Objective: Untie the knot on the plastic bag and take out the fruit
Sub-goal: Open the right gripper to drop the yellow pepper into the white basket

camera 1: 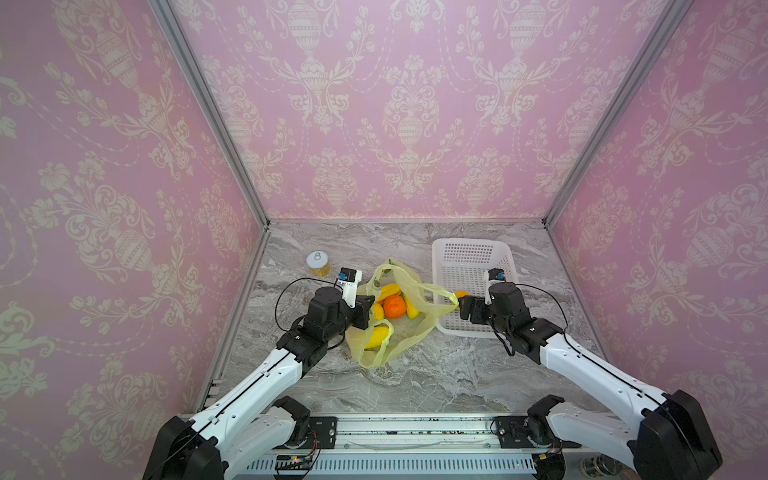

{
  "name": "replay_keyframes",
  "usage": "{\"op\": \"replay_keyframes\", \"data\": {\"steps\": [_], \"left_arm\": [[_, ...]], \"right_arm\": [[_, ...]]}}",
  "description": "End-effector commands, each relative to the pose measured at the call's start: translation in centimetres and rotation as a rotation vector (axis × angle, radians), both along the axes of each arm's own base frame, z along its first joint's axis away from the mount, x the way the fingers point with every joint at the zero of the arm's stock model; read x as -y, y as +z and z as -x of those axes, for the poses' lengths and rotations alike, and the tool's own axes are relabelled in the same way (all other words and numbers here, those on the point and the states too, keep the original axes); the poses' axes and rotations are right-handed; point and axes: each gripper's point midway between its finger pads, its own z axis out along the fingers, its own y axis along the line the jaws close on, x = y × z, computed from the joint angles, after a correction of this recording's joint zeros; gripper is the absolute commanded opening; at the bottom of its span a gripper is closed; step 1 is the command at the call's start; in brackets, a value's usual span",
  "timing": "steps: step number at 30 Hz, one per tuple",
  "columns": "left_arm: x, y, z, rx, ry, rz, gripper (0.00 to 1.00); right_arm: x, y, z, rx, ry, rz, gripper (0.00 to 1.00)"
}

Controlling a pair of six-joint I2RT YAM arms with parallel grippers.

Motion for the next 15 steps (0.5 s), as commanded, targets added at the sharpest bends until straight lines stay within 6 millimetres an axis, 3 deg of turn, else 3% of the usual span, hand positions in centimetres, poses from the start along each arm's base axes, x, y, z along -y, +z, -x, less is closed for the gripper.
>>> {"op": "replay_keyframes", "data": {"steps": [1, 10, 15], "left_arm": [[0.5, 0.4, 0.1, -0.002, -0.029, 0.02, 0.0], [0.5, 0.3, 0.1, -0.005, -0.026, 0.019, 0.0], [0.5, 0.1, 0.0, -0.01, -0.023, 0.015, 0.0]], "right_arm": [[-1.2, 2.3, 1.9, 0.094, 0.081, -0.05, 0.89], [-3.0, 10.2, 7.6, 0.349, 0.255, -0.163, 0.69], [-8.4, 12.0, 10.3, 0.387, 0.514, -0.193, 0.57]]}}
